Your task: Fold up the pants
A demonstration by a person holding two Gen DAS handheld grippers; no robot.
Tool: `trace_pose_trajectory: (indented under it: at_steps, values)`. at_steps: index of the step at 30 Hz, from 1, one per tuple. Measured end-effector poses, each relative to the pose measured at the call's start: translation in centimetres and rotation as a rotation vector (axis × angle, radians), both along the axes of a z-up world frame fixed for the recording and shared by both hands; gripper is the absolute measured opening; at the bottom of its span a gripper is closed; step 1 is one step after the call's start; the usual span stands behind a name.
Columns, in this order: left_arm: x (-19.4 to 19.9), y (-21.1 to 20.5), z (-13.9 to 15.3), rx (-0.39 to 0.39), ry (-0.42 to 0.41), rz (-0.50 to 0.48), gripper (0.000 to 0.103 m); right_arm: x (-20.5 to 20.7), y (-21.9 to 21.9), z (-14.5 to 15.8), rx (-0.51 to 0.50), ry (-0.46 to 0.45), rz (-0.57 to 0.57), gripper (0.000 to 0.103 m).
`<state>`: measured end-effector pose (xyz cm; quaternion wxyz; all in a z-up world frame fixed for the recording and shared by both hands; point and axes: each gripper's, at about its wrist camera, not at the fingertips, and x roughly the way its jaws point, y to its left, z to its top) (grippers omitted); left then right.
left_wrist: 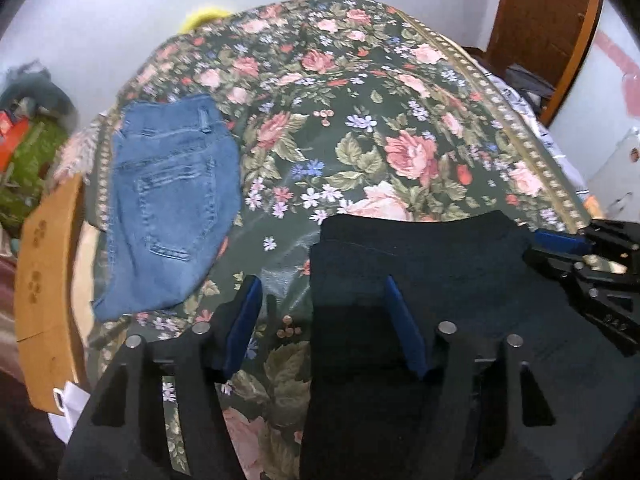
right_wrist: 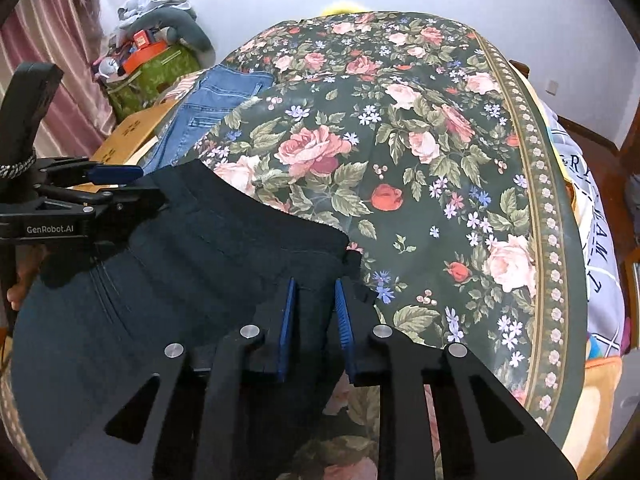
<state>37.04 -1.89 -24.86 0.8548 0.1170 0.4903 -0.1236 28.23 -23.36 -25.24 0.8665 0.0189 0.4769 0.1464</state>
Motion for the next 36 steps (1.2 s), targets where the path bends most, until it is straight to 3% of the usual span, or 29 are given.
trace_pose_trajectory:
  at_steps: [9,15,18,20,22,25,26,28,31,36]
  values:
    - [0.8,1.3,1.3,-0.071,0.048,0.019,0.067,-0.3,0.8,0.8,-0.076,-0.002,-0.010,0.017]
    - [-1.9,3.2,5.9,-0.058,-0.074,0.044,0.067,-2.6,0.3,4.4,-0.082,-0.070,-0.028,0.018]
    - [-3.3,4.3,7.7,-0.085,-0.104,0.049,0.077,-4.2,0.2,6.7,-0.072,-0.119,-0.025,0.029]
    - [-4.3,5.0,8.4,-0.102,-0.119,0.053,0.088,-5.4,0.5,8.0,-0.067,-0.152,-0.025,0.051]
    - [-5.0,5.2,8.5,-0.105,-0.115,0.046,0.095,-6.5,0.9,8.8,-0.073,-0.183,-0.023,0.062]
    - [-5.3,5.2,7.3,-0.108,-0.034,0.026,0.098,-7.8,1.1,9.1,-0.048,-0.199,-0.030,0.085]
    - [-5.2,5.2,6.6,-0.113,0.007,0.021,0.098,-8.1,1.0,9.0,-0.019,-0.194,-0.036,0.088]
    - [-4.7,5.1,4.9,-0.115,0.089,0.020,0.098,-8.4,0.7,8.3,0.041,-0.163,-0.041,0.089]
    - [-4.4,5.1,2.9,-0.121,0.145,0.035,0.098,-8.1,0.5,6.2,0.085,-0.077,-0.056,0.089]
    - [-3.5,4.9,1.1,-0.227,0.260,0.020,0.098,-7.4,0.3,2.7,0.154,0.051,-0.073,0.088]
